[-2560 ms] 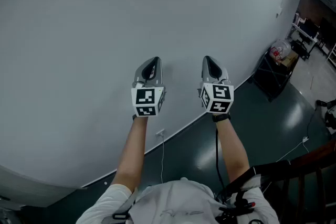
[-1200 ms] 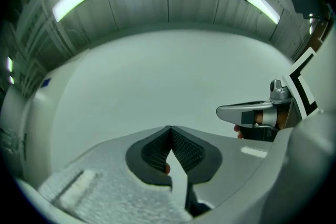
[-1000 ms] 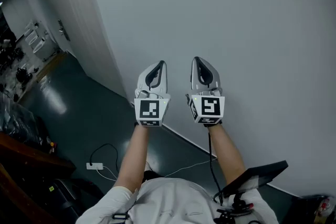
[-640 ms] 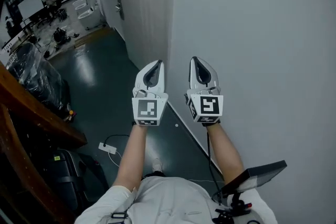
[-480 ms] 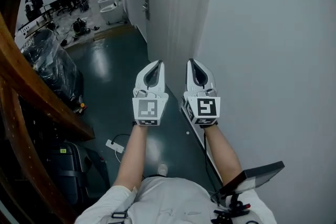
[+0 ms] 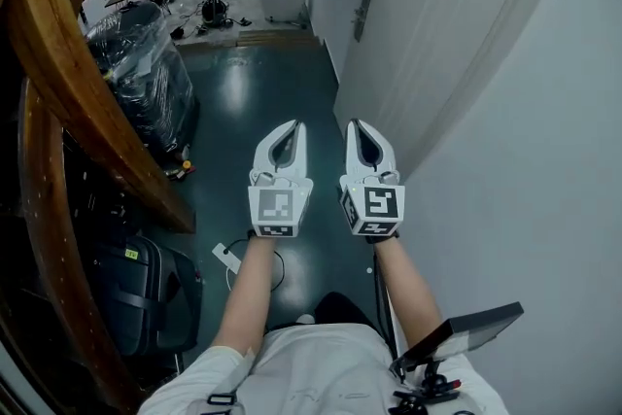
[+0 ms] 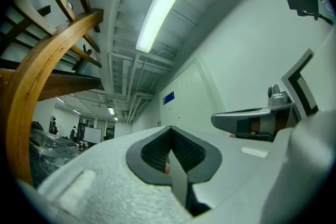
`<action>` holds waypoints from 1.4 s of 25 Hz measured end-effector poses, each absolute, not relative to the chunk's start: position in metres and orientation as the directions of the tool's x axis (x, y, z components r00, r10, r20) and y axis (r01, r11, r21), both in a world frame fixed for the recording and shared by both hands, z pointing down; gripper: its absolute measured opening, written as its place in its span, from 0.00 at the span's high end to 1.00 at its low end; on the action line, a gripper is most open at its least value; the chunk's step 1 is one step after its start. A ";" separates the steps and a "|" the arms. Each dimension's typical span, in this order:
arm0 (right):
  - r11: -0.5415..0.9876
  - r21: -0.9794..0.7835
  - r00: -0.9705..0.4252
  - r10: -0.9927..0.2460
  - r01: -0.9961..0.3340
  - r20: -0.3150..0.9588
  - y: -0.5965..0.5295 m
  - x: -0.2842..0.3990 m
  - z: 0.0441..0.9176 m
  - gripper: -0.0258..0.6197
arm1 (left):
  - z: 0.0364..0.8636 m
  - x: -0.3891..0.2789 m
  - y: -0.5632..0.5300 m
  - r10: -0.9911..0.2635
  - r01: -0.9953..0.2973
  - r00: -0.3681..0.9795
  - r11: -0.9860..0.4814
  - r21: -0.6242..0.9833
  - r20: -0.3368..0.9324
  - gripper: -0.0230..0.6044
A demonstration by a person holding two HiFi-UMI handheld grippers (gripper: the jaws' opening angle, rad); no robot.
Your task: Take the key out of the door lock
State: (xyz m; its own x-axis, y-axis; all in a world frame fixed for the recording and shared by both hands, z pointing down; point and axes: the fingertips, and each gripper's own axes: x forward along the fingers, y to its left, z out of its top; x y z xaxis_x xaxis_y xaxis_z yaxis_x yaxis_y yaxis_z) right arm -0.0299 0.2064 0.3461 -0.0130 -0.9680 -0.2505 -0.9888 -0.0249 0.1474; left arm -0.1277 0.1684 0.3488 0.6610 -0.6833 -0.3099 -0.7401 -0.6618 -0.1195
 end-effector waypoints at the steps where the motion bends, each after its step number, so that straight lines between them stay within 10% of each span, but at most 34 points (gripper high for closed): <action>1: -0.005 0.137 -0.029 -0.968 -0.991 -0.247 0.190 -0.034 0.350 0.96 | 0.354 -0.132 0.154 -0.700 -0.753 0.647 -0.648 -0.114 -0.303 0.96; 22: 0.329 0.071 -0.336 -0.922 -0.942 -0.192 -0.228 -0.035 0.361 0.96 | 0.357 -0.157 -0.213 -0.897 -0.929 0.371 -0.363 -0.076 -0.240 0.96; 35: 0.263 0.068 -0.271 -0.944 -0.962 -0.188 -0.478 -0.053 0.364 0.96 | 0.374 -0.169 -0.464 -0.873 -0.901 0.434 -0.427 -0.079 -0.223 0.96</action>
